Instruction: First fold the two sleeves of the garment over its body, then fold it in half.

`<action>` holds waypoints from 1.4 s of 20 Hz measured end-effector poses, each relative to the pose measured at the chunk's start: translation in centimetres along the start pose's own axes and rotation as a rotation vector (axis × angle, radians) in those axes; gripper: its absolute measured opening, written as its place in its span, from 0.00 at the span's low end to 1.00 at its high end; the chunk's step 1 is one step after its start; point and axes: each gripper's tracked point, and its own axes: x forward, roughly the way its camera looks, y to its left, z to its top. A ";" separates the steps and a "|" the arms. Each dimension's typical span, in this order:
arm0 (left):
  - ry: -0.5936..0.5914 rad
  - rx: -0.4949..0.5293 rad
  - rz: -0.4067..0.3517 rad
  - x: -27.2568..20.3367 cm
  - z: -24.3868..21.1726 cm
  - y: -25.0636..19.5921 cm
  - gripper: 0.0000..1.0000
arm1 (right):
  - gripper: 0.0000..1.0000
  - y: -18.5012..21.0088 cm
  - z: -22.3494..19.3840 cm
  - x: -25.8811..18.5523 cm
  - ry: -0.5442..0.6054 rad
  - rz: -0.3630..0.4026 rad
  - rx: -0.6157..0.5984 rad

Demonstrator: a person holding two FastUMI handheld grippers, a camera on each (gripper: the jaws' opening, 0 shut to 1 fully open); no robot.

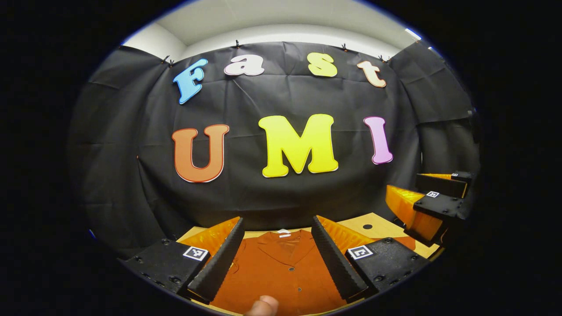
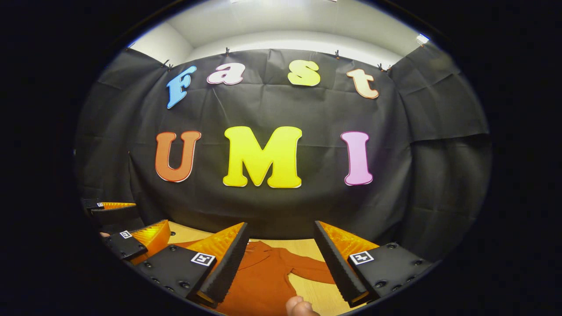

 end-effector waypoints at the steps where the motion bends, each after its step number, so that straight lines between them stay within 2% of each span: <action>1: 0.004 -0.002 0.003 0.0 -0.2 0.1 0.99 | 0.94 -0.5 0.4 0.2 -0.009 -0.008 0.000; 5: 0.022 -0.024 0.006 0.1 -0.4 -0.1 0.99 | 0.93 -4.1 0.2 1.6 -0.016 -0.064 -0.018; 8: 0.018 -0.056 -0.011 0.2 -0.4 -0.7 1.00 | 0.94 -8.2 -1.0 3.2 0.016 -0.125 -0.077; 11: 0.025 -0.008 0.017 0.3 -0.7 -0.8 0.99 | 0.94 -13.4 -3.0 5.3 0.050 -0.187 -0.116; 16: 0.038 0.021 0.044 0.6 -1.1 -2.0 0.99 | 0.94 -23.5 -11.0 7.5 0.242 -0.335 -0.083; 19: 0.046 0.027 0.066 1.0 -1.4 -2.7 0.99 | 0.95 -28.5 -16.6 7.2 0.382 -0.411 0.008; 24: 0.110 0.049 0.106 1.9 -2.7 -4.2 0.99 | 0.95 -33.8 -25.3 7.6 0.552 -0.500 0.094; 28: 0.123 0.045 0.115 2.3 -3.1 -5.1 0.99 | 0.95 -35.1 -31.2 8.3 0.726 -0.481 0.157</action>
